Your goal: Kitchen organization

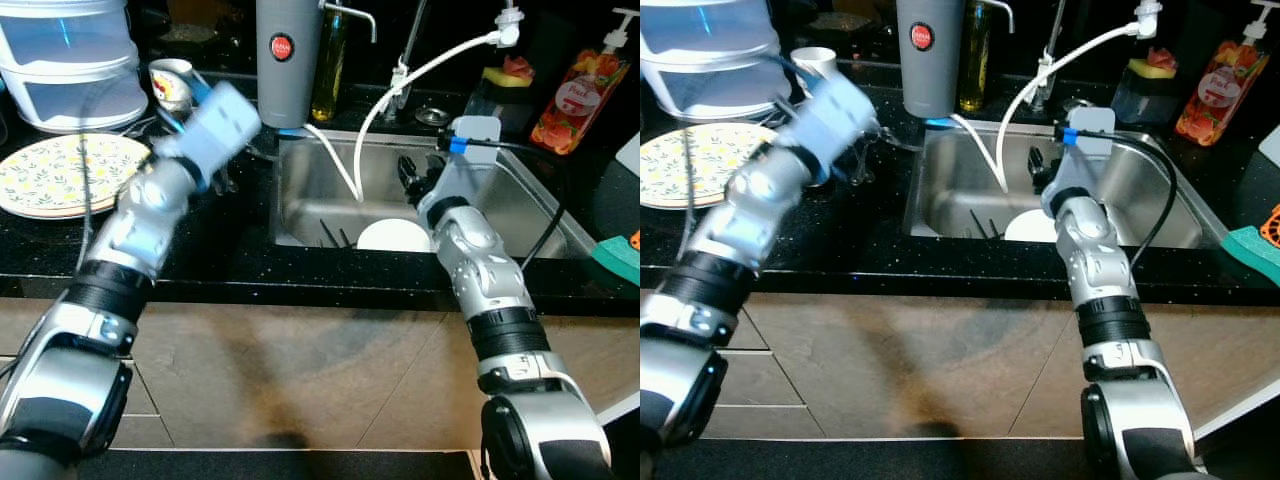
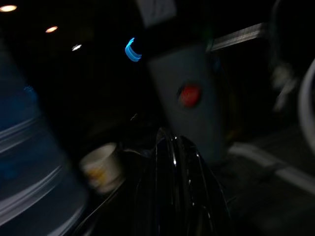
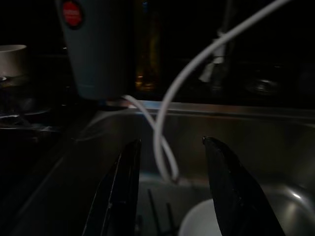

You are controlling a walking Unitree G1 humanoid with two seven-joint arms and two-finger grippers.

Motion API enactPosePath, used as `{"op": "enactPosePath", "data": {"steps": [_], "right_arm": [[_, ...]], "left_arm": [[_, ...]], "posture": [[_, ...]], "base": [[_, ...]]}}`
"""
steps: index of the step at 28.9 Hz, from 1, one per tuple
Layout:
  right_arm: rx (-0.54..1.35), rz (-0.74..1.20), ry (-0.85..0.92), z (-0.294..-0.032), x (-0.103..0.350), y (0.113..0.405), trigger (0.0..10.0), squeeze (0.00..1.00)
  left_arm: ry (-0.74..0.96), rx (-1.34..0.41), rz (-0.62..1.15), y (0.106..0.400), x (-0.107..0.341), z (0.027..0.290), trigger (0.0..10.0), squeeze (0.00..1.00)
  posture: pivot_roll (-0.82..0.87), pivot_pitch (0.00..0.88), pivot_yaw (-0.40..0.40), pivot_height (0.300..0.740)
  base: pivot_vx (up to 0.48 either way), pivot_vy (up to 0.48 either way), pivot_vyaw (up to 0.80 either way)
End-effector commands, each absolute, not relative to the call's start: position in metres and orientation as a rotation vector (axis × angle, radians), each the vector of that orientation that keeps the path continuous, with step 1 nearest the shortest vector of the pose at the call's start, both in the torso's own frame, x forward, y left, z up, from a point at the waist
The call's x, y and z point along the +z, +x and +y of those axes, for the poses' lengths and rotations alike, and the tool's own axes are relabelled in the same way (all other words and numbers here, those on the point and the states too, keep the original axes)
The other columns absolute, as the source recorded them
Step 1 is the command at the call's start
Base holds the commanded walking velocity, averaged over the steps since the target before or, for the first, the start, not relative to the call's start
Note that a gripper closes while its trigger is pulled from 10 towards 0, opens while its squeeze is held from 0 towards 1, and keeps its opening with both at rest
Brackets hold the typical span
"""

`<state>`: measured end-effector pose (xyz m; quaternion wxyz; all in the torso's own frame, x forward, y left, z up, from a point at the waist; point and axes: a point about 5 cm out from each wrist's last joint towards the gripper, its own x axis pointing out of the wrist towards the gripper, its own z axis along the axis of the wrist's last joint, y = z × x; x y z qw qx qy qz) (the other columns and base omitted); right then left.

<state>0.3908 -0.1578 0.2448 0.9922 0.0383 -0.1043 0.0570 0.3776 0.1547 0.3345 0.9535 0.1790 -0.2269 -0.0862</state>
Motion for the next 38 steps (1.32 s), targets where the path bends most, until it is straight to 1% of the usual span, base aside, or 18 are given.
{"op": "enactPosePath", "data": {"steps": [1,6,8,9,10,12,14,17,19,20,22,23,24,25,26,28,33,38], "right_arm": [[0.112,-0.220,0.081,-0.159,0.249,0.391,10.0,0.00],[0.148,-0.265,0.089,-0.156,0.258,0.389,10.0,0.00],[0.235,-0.302,0.274,-0.153,0.268,0.384,10.0,0.00],[0.282,-0.328,0.421,-0.154,0.274,0.381,10.0,0.00],[0.282,-0.328,0.421,-0.154,0.274,0.381,10.0,0.00],[0.335,-0.358,0.576,-0.158,0.282,0.378,10.0,0.00],[0.335,-0.358,0.576,-0.158,0.282,0.378,10.0,0.00],[0.410,-0.377,0.642,-0.156,0.289,0.373,10.0,0.00],[0.423,-0.403,0.572,-0.152,0.292,0.369,10.0,0.00],[0.390,-0.438,0.376,-0.147,0.295,0.365,10.0,0.00],[0.271,-0.497,-0.124,-0.137,0.292,0.361,10.0,0.00],[0.226,-0.516,-0.303,-0.135,0.288,0.361,10.0,0.00],[0.181,-0.535,-0.453,-0.133,0.285,0.361,10.0,0.00],[0.181,-0.535,-0.453,-0.133,0.285,0.361,10.0,0.00],[0.127,-0.592,-0.644,-0.131,0.282,0.359,10.0,0.00],[0.096,-0.631,-0.753,-0.131,0.282,0.356,10.0,0.00],[0.045,-0.645,-0.843,-0.138,0.280,0.355,10.0,0.00],[0.040,-0.675,-0.874,-0.140,0.284,0.351,10.0,0.00]], "left_arm": [[0.294,-0.235,-0.447,0.376,0.334,0.148,10.0,0.00],[0.219,-0.266,-0.488,0.370,0.339,0.143,10.0,0.00],[0.113,-0.375,-0.539,0.360,0.344,0.131,10.0,0.00],[0.043,-0.460,-0.557,0.353,0.346,0.125,10.0,0.00],[0.043,-0.460,-0.557,0.353,0.346,0.125,10.0,0.00],[-0.054,-0.586,-0.579,0.344,0.348,0.116,10.0,0.00],[-0.054,-0.586,-0.579,0.344,0.348,0.116,10.0,0.00],[-0.176,-0.731,-0.554,0.333,0.345,0.108,10.0,0.00],[-0.221,-0.795,-0.541,0.327,0.342,0.104,10.0,0.00],[-0.253,-0.840,-0.518,0.324,0.339,0.100,10.0,0.00],[-0.295,-0.877,-0.474,0.323,0.333,0.097,10.0,0.00],[-0.314,-0.882,-0.456,0.324,0.332,0.096,10.0,0.00],[-0.344,-0.898,-0.440,0.324,0.331,0.096,10.0,0.00],[-0.344,-0.898,-0.440,0.324,0.331,0.096,10.0,0.00],[-0.406,-0.940,-0.414,0.323,0.330,0.094,10.0,0.00],[-0.449,-1.012,-0.361,0.319,0.326,0.089,10.0,0.00],[-0.415,-1.052,-0.287,0.316,0.315,0.082,10.0,0.00],[-0.467,-1.064,-0.265,0.317,0.315,0.085,10.0,0.00]], "posture": [[0.05,0.000,-0.081,0.740],[0.05,0.000,-0.085,0.740],[0.05,0.000,-0.094,0.740],[0.05,0.000,-0.095,0.740],[0.05,0.000,-0.095,0.740],[0.05,0.000,-0.095,0.740],[0.05,0.000,-0.095,0.740],[0.05,0.000,-0.092,0.740],[0.04,0.000,-0.087,0.740],[0.04,0.000,-0.076,0.740],[0.04,0.000,-0.070,0.740],[0.04,0.000,-0.070,0.740],[0.03,0.000,-0.071,0.740],[0.03,0.000,-0.071,0.740],[0.03,0.000,-0.067,0.740],[0.03,0.000,-0.063,0.740],[0.02,0.000,-0.060,0.740],[0.02,0.000,-0.052,0.740]], "base": [[0.000,0.000,0.00],[0.000,0.000,0.00],[0.000,0.000,0.00],[0.000,0.000,0.00],[0.000,0.000,0.00],[0.000,0.000,0.00],[0.000,0.000,0.00],[0.000,0.000,0.00],[0.000,0.000,0.00],[0.000,0.000,0.00],[0.000,0.000,0.00],[0.000,0.000,0.00],[0.000,0.000,0.00],[0.000,0.000,0.00],[0.000,0.000,0.00],[0.000,0.000,0.00],[0.000,0.000,0.00],[0.000,0.000,0.00]]}}
